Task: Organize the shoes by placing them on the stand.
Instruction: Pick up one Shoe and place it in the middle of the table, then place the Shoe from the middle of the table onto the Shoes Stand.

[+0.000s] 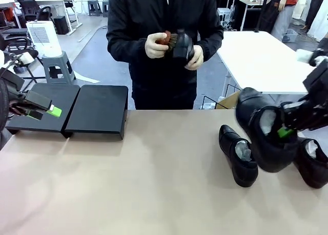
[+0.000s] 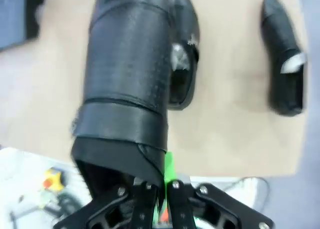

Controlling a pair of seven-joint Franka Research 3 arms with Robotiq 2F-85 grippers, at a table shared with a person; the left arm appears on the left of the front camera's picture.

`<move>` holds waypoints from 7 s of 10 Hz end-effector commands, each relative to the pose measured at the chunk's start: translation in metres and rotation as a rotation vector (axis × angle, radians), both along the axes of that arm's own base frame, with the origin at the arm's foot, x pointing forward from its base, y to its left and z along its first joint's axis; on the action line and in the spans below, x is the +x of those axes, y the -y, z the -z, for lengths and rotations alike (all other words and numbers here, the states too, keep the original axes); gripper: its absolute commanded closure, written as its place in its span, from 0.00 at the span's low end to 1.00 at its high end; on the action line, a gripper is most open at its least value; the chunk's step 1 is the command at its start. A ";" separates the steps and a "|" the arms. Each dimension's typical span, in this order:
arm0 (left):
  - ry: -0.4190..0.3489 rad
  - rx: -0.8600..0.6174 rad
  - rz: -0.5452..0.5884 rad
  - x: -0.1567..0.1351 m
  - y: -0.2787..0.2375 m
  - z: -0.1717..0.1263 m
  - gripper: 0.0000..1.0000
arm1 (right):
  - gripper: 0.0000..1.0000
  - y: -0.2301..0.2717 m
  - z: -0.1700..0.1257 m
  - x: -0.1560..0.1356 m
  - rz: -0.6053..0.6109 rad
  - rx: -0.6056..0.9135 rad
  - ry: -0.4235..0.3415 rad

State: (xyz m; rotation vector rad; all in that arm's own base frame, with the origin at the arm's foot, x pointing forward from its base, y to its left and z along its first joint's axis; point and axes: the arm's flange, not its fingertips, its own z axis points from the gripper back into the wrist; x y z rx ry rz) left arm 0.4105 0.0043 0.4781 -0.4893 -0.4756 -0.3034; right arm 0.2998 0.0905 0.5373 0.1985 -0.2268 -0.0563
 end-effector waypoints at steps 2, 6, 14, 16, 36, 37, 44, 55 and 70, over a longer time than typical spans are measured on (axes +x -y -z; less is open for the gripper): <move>0.004 0.008 0.016 0.000 -0.002 0.001 0.00 | 1.00 0.036 0.000 0.017 0.071 0.024 0.007; 0.004 0.008 0.016 0.000 -0.002 0.001 0.00 | 1.00 -0.092 0.023 -0.025 -0.063 0.016 0.003; 0.004 0.008 0.016 0.000 -0.002 0.001 0.00 | 1.00 -0.254 0.135 -0.018 -0.144 0.032 -0.109; 0.004 0.008 0.016 0.000 -0.002 0.001 0.00 | 1.00 -0.271 0.162 -0.019 -0.150 0.024 -0.142; 0.004 0.008 0.016 0.000 -0.002 0.001 0.00 | 0.00 -0.267 0.191 -0.015 -0.102 0.044 -0.140; 0.004 0.008 0.016 0.000 -0.002 0.001 0.00 | 0.00 -0.267 0.191 -0.015 -0.102 0.044 -0.140; 0.004 0.008 0.016 0.000 -0.002 0.001 0.00 | 0.00 -0.064 0.097 -0.034 -0.109 -0.025 0.053; -0.041 0.186 -0.130 -0.058 0.091 -0.033 0.00 | 0.00 -0.029 0.031 0.008 0.001 0.062 0.071; -0.334 0.355 -0.051 -0.154 0.421 0.048 0.00 | 0.00 -0.029 0.031 0.008 0.001 0.062 0.071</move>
